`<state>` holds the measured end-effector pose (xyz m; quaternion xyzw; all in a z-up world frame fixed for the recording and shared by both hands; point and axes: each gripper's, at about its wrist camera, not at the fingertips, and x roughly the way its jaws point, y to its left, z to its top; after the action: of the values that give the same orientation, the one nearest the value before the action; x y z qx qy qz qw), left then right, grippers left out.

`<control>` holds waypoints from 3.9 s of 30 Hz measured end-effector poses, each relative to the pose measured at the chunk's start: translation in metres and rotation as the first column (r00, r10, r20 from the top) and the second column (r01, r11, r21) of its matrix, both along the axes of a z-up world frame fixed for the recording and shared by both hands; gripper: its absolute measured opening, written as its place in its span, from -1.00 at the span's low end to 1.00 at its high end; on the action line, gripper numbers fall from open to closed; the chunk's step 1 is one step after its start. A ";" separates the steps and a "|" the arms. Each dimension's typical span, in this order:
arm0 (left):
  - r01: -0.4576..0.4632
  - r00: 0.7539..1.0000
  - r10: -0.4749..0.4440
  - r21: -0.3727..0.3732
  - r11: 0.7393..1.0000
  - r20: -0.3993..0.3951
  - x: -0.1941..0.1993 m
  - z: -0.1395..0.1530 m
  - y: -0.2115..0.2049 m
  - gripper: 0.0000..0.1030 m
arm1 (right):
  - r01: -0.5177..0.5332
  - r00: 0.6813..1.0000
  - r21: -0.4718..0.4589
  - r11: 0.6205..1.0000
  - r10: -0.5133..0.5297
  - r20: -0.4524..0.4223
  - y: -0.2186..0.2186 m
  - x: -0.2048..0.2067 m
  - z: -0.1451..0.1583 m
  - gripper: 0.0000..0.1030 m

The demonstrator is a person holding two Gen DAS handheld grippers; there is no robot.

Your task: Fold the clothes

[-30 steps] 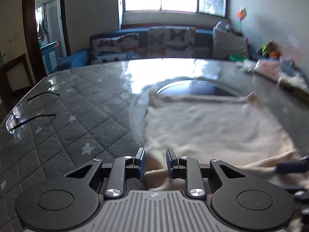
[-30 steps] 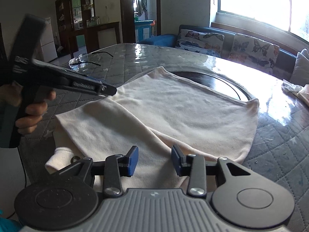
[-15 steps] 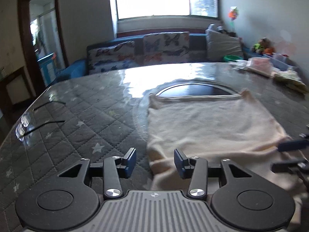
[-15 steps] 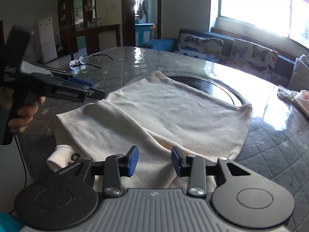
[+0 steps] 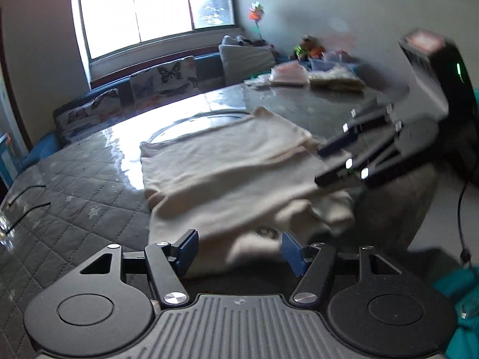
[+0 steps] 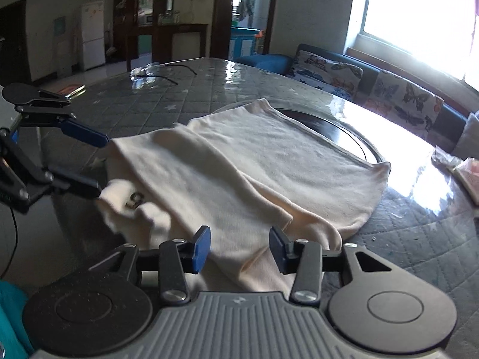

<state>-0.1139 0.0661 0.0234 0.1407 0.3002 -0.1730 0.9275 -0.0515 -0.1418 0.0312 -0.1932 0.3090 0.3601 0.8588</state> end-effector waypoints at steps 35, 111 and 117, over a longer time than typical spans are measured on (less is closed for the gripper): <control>0.034 0.996 -0.030 -0.035 0.999 0.086 0.037 -0.004 -0.003 -0.71 | -0.197 0.953 -0.146 0.969 0.225 0.204 0.011 -0.045 -0.021 0.12; 0.013 0.994 -0.027 0.134 0.991 0.103 0.116 0.004 -0.007 -0.80 | 0.002 1.000 0.140 0.990 0.003 -0.030 -0.026 0.083 0.058 -0.84; -0.045 0.999 0.042 0.137 0.989 0.028 0.151 -0.024 -0.008 -0.63 | 0.109 0.991 0.130 0.986 -0.097 -0.097 -0.016 0.118 0.009 -0.77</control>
<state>0.0374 0.0583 -0.0005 0.2000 0.3029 -0.1297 0.9227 0.0661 -0.1573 0.0407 -0.1021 0.3321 0.3434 0.8725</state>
